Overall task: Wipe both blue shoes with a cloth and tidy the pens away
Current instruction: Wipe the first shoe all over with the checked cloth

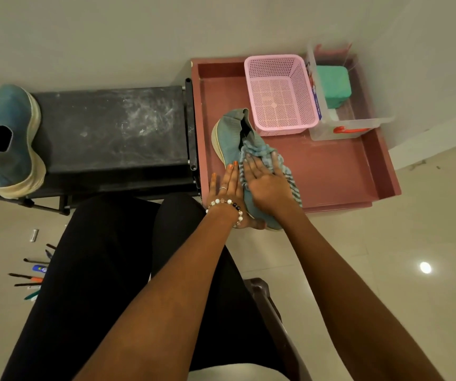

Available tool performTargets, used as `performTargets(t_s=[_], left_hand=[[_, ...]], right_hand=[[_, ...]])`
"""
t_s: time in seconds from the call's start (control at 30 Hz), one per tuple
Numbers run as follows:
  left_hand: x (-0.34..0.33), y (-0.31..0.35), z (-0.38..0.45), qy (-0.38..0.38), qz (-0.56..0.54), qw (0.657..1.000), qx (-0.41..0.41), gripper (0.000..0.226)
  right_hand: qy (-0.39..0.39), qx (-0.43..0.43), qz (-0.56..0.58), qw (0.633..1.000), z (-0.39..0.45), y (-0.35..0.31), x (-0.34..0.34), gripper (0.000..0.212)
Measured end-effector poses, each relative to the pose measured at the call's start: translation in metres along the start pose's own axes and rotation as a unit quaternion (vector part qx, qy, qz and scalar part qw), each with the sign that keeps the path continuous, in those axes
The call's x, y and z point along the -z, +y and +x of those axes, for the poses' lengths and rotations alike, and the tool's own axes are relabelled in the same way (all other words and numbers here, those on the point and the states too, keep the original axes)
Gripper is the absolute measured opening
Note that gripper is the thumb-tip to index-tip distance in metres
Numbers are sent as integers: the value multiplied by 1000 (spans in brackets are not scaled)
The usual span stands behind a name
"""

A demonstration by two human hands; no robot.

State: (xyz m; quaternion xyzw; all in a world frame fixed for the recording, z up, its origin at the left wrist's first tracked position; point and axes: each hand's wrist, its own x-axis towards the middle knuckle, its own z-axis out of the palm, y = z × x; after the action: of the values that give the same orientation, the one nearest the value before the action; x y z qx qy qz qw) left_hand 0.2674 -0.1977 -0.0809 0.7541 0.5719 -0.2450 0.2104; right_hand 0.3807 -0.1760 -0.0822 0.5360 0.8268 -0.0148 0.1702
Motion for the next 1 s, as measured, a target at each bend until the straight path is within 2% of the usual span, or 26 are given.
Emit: performTargets(t_s=[0.1,0.13,0.23,0.37,0.47,0.57,0.77,0.9,1.0], left_hand=[[-1,0,-2,14,2,1000,7,139],[-2,1,-2,20,2,1000,10,139],[-2,1,-3,18,6,1000,9,144],[-1,3,-4,16,11,1000,15,147],[-1,3,-3,12,-10,1000,18,147],[-1,4,-2,3,-6,1000,16,146],[-1,1,-3,0,4,1000,8,145],[0,-1,-1,-3,-25,1000,-5,138],[-1,-3,-1,0,-4,1000,-10,125]], right_hand=[[22,36,-2,999,-37,-1,-14,76],[32,47,7,998,-49,-1,-19,78],[-3,81,16,997,-66,1,-22,75],[-28,37,-23,999,-41,-2,-9,81],[-33,32,-6,999,-20,-2,0,63],[-26,10,-12,1000,-9,-4,6,57],[-58,-31,-49,997,7,-11,10,57],[-33,-5,-8,999,0,-5,5,57],[4,42,36,998,-27,-1,-6,61]])
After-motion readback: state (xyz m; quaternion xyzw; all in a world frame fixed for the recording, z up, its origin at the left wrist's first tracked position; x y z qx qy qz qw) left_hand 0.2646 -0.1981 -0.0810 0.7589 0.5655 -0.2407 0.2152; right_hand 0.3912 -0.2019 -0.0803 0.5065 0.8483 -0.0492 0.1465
